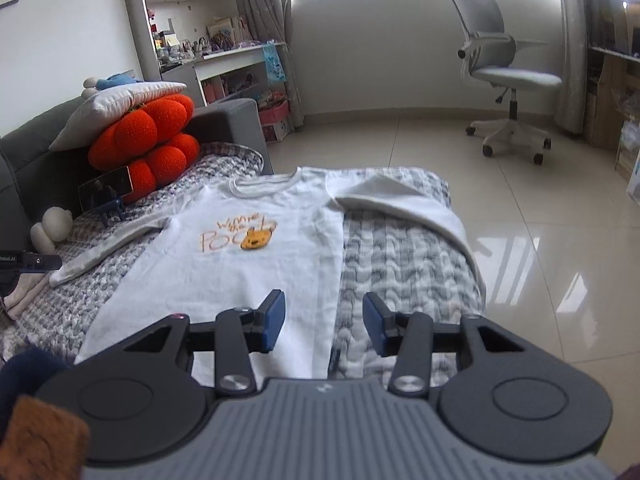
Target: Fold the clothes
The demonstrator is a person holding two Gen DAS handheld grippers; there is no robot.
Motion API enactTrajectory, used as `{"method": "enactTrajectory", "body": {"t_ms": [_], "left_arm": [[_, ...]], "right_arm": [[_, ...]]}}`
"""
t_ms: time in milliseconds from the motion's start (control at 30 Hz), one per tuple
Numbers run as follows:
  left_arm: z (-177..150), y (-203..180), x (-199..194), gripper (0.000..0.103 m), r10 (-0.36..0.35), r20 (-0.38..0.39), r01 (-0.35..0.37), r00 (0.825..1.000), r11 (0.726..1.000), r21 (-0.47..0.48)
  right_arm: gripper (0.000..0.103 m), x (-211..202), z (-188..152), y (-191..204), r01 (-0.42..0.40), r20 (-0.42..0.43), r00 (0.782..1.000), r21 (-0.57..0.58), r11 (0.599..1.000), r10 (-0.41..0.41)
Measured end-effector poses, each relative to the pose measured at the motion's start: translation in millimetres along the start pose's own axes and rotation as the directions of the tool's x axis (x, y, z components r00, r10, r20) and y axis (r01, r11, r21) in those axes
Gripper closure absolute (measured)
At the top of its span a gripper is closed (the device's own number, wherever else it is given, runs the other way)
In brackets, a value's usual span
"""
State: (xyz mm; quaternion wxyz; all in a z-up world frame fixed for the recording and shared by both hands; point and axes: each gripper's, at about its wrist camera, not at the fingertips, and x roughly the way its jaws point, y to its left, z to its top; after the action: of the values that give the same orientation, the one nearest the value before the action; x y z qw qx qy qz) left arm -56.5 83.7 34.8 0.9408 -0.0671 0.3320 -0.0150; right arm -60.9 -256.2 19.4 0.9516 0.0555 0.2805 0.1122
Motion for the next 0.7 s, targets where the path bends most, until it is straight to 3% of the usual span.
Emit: {"method": "enactTrajectory", "body": {"t_ms": [133, 467, 667, 700], "left_arm": [[22, -23, 0, 0.001, 0.007, 0.021, -0.008, 1.000, 1.000, 0.019], [52, -52, 13, 0.001, 0.134, 0.052, -0.134, 0.990, 0.991, 0.002], [65, -73, 34, 0.001, 0.175, 0.080, -0.180, 0.981, 0.982, 0.057], [67, -76, 38, 0.001, 0.180, 0.087, -0.186, 0.980, 0.980, 0.064]], "right_arm": [[0.055, -6, 24, 18, 0.028, 0.084, 0.996, -0.055, 0.998, -0.024], [0.035, 17, 42, 18, 0.068, 0.186, 0.980, -0.020, 0.997, -0.063], [0.001, 38, 42, 16, 0.079, 0.211, 0.975, -0.024, 0.997, -0.073], [0.000, 40, 42, 16, 0.079, 0.219, 0.973, -0.031, 0.996, -0.070]]}}
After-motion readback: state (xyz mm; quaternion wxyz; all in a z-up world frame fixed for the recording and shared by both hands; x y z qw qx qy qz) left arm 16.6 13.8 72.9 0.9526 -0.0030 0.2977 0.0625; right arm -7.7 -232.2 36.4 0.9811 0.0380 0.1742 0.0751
